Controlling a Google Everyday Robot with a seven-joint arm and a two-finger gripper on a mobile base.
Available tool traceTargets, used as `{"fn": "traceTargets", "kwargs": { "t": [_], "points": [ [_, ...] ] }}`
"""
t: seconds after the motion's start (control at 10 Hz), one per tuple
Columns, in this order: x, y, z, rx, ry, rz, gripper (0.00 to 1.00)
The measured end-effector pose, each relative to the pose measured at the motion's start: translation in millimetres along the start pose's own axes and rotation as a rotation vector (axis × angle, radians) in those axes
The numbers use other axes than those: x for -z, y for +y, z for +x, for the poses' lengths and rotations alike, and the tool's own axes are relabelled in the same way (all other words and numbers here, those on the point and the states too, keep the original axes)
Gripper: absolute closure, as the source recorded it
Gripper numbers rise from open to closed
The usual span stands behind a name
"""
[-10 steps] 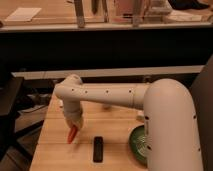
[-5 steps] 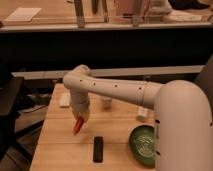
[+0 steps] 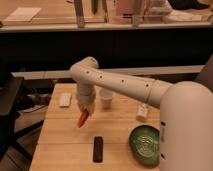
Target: Place the pepper in the ceramic cup
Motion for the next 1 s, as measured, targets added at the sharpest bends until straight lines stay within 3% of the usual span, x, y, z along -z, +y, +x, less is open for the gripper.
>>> {"fn": "traceTargets", "kwargs": {
  "t": [0.3, 0.6, 1.0],
  "points": [
    [11.5, -1.8, 9.9, -0.026, 0.005, 0.01, 0.99],
    [24.0, 3.3, 44.6, -0.093, 0.014, 0.022, 0.99],
    [28.9, 6.0, 60.8, -0.131, 0.02, 0.031, 0.99]
  ]
}}
